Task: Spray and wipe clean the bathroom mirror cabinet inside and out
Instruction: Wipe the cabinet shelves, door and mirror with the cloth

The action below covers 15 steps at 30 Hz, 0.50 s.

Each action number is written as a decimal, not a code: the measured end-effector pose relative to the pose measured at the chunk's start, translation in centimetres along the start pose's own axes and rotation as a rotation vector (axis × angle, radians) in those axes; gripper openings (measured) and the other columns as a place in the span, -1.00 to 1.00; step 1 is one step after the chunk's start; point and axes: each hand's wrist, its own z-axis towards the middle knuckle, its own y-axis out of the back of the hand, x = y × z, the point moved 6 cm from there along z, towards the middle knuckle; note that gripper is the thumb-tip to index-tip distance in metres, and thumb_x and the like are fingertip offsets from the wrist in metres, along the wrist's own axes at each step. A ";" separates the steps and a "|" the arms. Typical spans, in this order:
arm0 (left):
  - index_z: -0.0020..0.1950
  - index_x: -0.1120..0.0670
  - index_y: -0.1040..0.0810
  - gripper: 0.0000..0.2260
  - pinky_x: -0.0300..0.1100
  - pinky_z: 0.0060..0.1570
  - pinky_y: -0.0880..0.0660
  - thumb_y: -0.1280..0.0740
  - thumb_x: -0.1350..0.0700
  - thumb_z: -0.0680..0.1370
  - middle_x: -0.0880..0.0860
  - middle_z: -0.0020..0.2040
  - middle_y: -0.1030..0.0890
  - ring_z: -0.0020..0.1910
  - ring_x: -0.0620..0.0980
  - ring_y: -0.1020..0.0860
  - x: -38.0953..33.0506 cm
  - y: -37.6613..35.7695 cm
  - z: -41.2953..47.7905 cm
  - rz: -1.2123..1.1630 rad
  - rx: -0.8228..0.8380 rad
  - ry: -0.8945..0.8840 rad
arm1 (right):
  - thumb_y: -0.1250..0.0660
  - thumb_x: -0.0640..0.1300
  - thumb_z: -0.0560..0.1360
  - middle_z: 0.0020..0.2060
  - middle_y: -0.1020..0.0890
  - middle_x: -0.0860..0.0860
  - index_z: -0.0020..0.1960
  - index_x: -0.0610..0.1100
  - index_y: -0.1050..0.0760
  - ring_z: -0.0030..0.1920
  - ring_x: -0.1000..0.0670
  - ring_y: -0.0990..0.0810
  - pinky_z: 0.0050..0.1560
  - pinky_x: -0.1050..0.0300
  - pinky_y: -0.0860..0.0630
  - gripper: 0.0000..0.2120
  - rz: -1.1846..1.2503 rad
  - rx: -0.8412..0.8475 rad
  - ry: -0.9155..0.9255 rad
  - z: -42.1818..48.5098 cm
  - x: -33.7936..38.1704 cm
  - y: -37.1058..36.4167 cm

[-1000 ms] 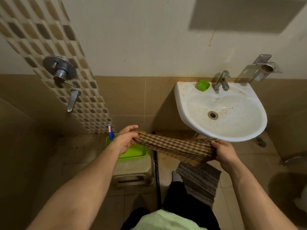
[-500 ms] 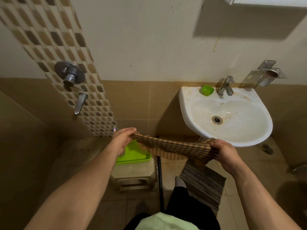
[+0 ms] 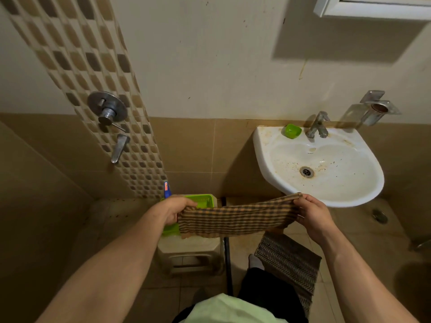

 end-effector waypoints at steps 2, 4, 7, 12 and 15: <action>0.02 0.23 -0.55 -0.94 -0.11 -0.41 -0.64 -0.34 0.24 0.61 0.16 -0.29 -0.68 -0.40 0.06 -0.67 0.5 -0.2 -0.1 0.006 -0.004 0.003 | -0.26 -0.29 0.62 -0.16 -0.65 -0.11 -0.10 -0.18 -0.56 -0.05 -0.10 -0.60 -0.06 0.02 -0.54 -0.84 0.015 -0.009 -0.008 -0.2 -0.2 0.1; 0.13 0.23 -0.57 -0.88 -0.10 -0.42 -0.64 -0.30 0.29 0.62 0.19 -0.22 -0.68 -0.40 0.07 -0.67 0.6 -0.1 -0.2 -0.024 -0.033 -0.029 | -0.26 -0.32 0.61 -0.14 -0.65 -0.14 -0.09 -0.20 -0.55 -0.05 -0.11 -0.61 -0.07 0.02 -0.56 -0.85 0.007 -0.020 -0.017 -0.3 -0.4 0.2; 0.16 0.19 -0.64 -0.74 -0.12 -0.50 -0.61 -0.25 0.40 0.58 0.18 -0.22 -0.70 -0.43 0.07 -0.67 0.1 0.5 -0.4 -0.046 -0.099 -0.152 | -0.25 -0.36 0.60 -0.07 -0.64 -0.19 -0.02 -0.25 -0.56 0.01 -0.15 -0.61 -0.08 0.02 -0.58 -0.89 -0.028 -0.021 -0.046 -0.3 -0.7 0.3; 0.21 0.16 -0.63 -0.71 -0.28 -0.48 -0.55 -0.33 0.41 0.55 0.14 -0.14 -0.69 -0.41 -0.06 -0.65 -1.1 1.2 -1.1 -0.119 -0.130 -0.355 | -0.26 -0.37 0.60 0.13 -0.62 -0.16 0.25 -0.13 -0.57 0.13 -0.14 -0.62 0.04 -0.08 -0.64 -0.71 -0.065 -0.020 -0.039 -0.1 -0.9 0.2; 0.26 0.22 -0.60 -0.65 -0.34 -0.37 -0.57 -0.41 0.44 0.49 0.16 -0.03 -0.67 -0.24 -0.03 -0.63 -2.0 2.0 -1.5 -0.144 -0.155 -0.496 | -0.27 -0.38 0.60 0.18 -0.62 -0.12 0.33 -0.04 -0.58 0.14 -0.13 -0.64 0.13 -0.09 -0.65 -0.60 -0.153 -0.008 0.027 0.2 -0.7 0.4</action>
